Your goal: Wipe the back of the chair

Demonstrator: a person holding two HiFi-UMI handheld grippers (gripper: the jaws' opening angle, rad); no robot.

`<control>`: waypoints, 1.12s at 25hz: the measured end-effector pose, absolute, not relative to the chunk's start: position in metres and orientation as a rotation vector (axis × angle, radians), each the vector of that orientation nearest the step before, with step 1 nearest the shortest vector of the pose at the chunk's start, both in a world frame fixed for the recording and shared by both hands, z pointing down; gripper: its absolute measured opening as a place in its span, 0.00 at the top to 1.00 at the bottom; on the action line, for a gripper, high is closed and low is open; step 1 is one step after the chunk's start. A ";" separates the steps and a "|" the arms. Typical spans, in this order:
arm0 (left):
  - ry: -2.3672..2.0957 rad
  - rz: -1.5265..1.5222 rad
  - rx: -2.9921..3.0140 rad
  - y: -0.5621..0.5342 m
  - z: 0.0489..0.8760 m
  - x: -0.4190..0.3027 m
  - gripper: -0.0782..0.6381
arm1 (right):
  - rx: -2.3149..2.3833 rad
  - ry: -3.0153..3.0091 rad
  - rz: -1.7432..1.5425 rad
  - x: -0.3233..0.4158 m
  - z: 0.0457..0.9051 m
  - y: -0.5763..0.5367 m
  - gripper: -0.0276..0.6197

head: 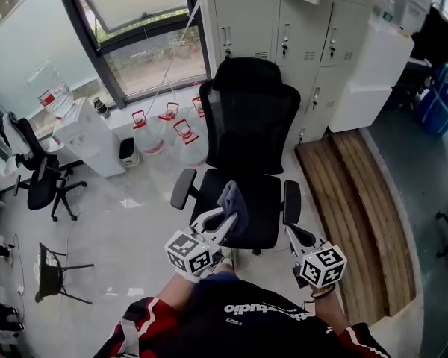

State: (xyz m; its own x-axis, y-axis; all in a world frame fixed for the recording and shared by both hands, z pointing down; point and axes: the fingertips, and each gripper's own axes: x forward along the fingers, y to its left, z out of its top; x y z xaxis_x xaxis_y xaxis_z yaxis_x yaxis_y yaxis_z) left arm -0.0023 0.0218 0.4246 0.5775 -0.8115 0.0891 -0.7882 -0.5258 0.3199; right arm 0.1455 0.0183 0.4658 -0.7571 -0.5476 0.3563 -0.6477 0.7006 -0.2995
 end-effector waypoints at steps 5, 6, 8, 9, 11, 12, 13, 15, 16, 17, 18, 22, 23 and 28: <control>-1.305 -0.077 2.486 0.074 0.411 0.020 0.81 | 0.906 -2.696 0.659 0.162 0.469 0.070 0.94; -1.306 -0.084 2.490 0.080 0.407 0.021 0.81 | 0.898 -2.703 0.655 0.161 0.468 0.078 0.94; -1.312 -0.096 2.503 0.093 0.399 0.022 0.81 | 0.888 -2.716 0.649 0.157 0.463 0.096 0.94; -1.317 -0.096 2.514 0.101 0.395 0.022 0.81 | 0.885 -2.723 0.649 0.155 0.461 0.106 0.94; -1.327 -0.082 2.545 0.120 0.388 0.019 0.81 | 0.884 -2.730 0.640 0.150 0.456 0.129 0.94; -1.335 -0.073 2.559 0.132 0.385 0.015 0.81 | 0.885 -2.730 0.627 0.146 0.453 0.141 0.94; -1.346 -0.066 2.569 0.145 0.382 0.009 0.81 | 0.888 -2.726 0.610 0.141 0.451 0.153 0.94; -1.372 -0.064 2.573 0.172 0.377 -0.009 0.81 | 0.911 -2.717 0.582 0.130 0.444 0.174 0.94; -1.389 -0.066 2.568 0.187 0.375 -0.020 0.81 | 0.932 -2.716 0.575 0.124 0.440 0.184 0.94; -1.407 -0.068 2.559 0.202 0.375 -0.032 0.81 | 0.955 -2.720 0.574 0.117 0.435 0.194 0.94; -1.425 -0.069 2.546 0.219 0.378 -0.044 0.81 | 0.979 -2.730 0.576 0.110 0.430 0.207 0.94; -1.469 -0.073 2.513 0.284 0.382 -0.084 0.81 | 1.073 -2.771 0.550 0.087 0.410 0.257 0.94; -1.474 -0.079 2.517 0.296 0.380 -0.092 0.81 | 1.090 -2.773 0.527 0.083 0.405 0.267 0.94; -1.484 -0.116 2.542 0.353 0.371 -0.123 0.81 | 1.158 -2.777 0.435 0.061 0.391 0.317 0.94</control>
State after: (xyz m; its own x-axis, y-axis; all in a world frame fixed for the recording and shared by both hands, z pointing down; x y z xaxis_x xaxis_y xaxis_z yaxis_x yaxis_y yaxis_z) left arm -0.1235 0.3529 0.3715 0.4942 -0.8688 0.0303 -0.8535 -0.4782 0.2069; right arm 0.0609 0.3170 0.3908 -0.7053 -0.6797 0.2012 -0.7087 0.6696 -0.2222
